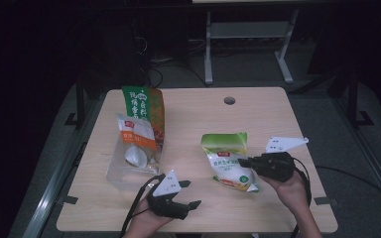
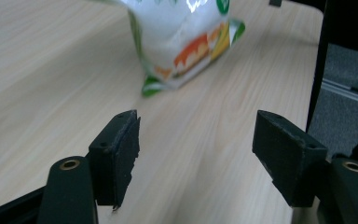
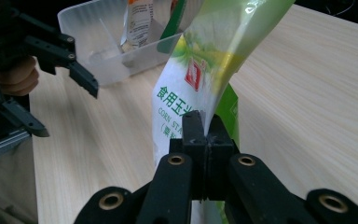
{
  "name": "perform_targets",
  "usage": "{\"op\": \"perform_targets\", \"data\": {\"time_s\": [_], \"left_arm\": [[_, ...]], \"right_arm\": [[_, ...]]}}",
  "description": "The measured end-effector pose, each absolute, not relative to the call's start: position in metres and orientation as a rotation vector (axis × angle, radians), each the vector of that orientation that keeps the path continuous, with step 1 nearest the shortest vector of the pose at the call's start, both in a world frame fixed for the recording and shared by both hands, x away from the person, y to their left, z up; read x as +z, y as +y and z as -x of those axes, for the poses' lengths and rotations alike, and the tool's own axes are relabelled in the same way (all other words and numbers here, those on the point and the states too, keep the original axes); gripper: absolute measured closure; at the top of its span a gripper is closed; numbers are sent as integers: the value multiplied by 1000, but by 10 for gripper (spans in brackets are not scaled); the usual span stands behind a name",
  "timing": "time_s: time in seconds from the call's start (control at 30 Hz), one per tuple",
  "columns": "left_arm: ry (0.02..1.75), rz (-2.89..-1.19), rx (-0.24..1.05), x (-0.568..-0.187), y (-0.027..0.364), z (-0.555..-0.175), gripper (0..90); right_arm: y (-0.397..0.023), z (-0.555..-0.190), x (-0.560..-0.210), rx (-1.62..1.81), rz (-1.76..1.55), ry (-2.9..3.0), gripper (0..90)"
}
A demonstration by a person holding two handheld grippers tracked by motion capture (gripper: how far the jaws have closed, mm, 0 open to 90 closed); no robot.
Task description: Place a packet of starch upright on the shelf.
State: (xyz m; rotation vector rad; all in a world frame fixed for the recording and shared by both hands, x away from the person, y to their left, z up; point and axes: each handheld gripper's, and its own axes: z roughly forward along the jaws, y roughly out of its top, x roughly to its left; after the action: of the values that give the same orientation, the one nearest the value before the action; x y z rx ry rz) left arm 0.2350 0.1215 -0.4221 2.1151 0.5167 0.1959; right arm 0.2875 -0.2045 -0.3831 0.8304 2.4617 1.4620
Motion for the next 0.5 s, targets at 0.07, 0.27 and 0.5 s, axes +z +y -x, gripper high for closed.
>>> {"op": "perform_targets", "data": {"time_s": [0.07, 0.27, 0.5], "left_arm": [[517, -2111, 191, -421, 110, -241, 323], [549, -2111, 168, -420, 85, -267, 343], [592, -2098, 126, -420, 72, -289, 397]], "right_arm": [[-206, -287, -384, 1455, -822, 2470, 889], [-212, -287, -388, 1448, -807, 2503, 887], [-212, -288, -391, 1450, -789, 2513, 886]]}}
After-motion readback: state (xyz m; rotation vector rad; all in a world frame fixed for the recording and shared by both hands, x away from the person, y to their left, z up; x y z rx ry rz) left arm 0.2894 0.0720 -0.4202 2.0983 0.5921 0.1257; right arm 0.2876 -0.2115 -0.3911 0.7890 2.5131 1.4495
